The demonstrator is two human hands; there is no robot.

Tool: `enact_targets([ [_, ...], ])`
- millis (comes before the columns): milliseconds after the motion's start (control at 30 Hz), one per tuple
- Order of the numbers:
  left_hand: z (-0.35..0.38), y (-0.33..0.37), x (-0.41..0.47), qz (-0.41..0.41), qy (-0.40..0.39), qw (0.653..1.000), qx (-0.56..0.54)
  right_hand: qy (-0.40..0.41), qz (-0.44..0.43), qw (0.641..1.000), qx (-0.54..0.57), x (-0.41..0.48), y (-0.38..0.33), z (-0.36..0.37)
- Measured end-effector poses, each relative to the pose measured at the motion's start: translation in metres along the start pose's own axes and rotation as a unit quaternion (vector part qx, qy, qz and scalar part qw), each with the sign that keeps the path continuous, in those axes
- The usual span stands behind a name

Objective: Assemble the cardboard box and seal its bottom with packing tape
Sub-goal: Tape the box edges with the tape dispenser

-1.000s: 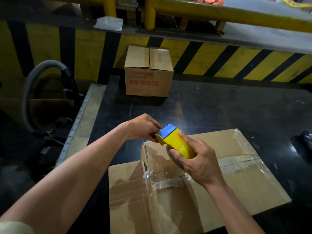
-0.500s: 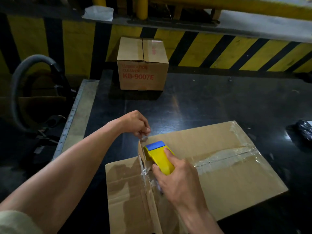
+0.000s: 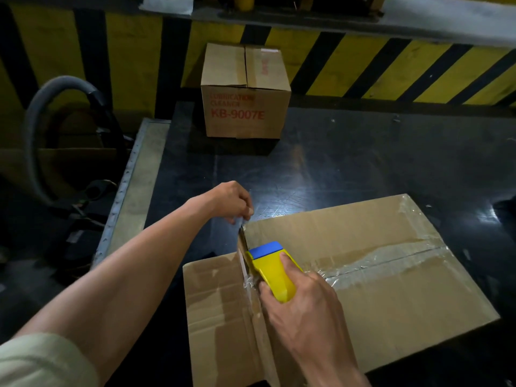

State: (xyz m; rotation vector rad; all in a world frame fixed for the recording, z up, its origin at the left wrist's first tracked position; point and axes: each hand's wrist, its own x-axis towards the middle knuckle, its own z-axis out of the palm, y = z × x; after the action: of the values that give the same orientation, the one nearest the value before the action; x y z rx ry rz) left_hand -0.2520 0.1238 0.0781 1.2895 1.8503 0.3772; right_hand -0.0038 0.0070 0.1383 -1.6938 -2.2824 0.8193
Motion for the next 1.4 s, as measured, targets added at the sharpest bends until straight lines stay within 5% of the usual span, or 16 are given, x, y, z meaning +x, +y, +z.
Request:
enact_targets([
  [633,-0.010,0.011,0.000,0.051,0.001,0.998,0.028,0.010,0.014,0.998,0.054,-0.005,0.005,-0.008],
  [1400,0.007,0.002,0.002,-0.031,-0.050,0.998,0.029,-0.027,0.022,0.999,0.009,-0.015,0.002,-0.006],
])
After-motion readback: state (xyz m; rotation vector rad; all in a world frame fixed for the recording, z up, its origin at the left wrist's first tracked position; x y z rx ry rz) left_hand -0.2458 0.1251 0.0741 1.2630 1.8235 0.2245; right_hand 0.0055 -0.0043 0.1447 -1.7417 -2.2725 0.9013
